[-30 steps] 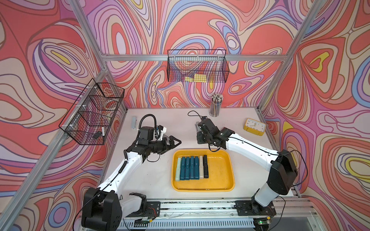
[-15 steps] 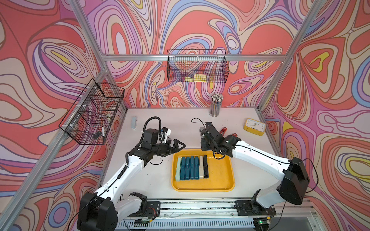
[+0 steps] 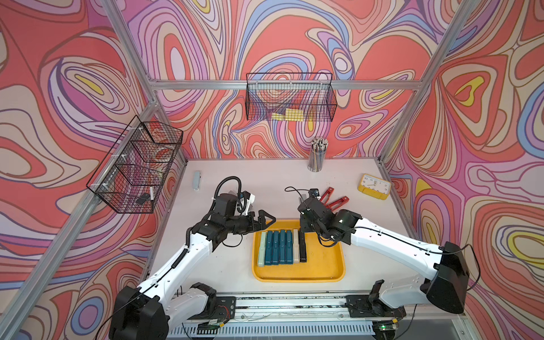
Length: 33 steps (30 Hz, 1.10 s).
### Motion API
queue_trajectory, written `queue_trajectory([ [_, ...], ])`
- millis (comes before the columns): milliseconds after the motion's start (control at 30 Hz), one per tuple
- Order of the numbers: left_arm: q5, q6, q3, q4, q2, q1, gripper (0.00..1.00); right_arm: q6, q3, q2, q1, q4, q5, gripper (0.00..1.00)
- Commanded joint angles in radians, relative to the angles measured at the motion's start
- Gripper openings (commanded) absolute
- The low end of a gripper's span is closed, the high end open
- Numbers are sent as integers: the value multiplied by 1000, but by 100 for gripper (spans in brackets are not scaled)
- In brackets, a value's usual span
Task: Put the pruning pliers into the storage box
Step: Place the pruning pliers in the storage box.
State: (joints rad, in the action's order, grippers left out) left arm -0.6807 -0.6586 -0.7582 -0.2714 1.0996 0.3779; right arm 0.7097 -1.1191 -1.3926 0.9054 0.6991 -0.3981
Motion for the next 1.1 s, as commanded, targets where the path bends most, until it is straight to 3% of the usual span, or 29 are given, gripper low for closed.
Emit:
queue_trajectory([
  [0,-21,12,4,17,2,8,99,76,48,36,34,13,-67,14],
  [567,5,6,39,20,-22,67,99,226,155,111,136,76,-124,14],
  [1067,33,-2,69,15,-58,93,99,286,256,141,159,55,-106,14],
])
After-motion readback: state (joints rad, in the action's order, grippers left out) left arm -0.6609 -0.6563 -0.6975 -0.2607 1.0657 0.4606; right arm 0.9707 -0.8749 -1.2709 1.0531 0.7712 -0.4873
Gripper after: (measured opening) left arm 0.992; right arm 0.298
